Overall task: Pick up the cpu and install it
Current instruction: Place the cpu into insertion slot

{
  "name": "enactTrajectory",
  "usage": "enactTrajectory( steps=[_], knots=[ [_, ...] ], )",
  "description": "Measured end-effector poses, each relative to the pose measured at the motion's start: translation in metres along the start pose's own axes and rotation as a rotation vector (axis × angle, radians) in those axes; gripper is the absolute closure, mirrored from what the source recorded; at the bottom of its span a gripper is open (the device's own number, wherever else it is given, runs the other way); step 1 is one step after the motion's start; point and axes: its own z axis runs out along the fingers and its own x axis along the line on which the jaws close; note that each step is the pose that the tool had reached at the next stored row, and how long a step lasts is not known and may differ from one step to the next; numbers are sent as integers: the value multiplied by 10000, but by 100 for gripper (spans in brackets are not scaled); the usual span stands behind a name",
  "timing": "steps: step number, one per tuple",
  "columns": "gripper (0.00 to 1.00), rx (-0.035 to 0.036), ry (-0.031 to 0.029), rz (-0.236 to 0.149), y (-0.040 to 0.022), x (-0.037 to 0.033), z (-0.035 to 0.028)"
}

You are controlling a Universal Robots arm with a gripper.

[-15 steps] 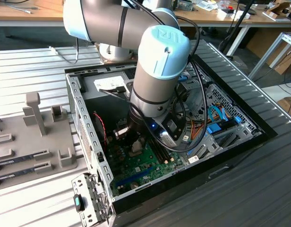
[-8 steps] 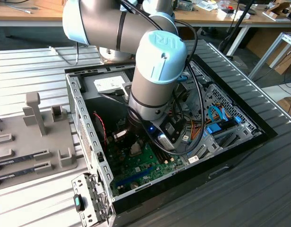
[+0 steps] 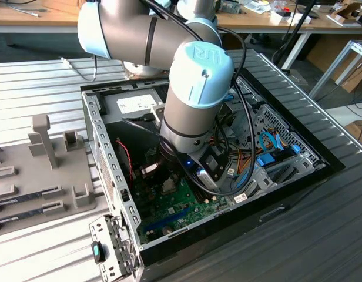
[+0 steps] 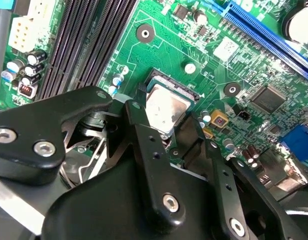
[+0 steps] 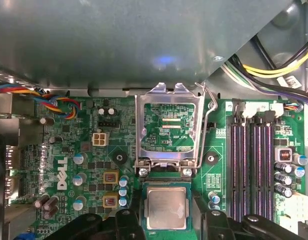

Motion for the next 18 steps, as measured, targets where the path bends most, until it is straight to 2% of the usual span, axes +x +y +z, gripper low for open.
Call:
enactTrajectory(
  steps=[2, 4, 18],
  knots=[
    [53, 133, 5, -5, -2, 0, 0],
    [53, 190, 8, -7, -2, -1, 0],
    [53, 192, 9, -6, -2, -1, 13]
  ],
)
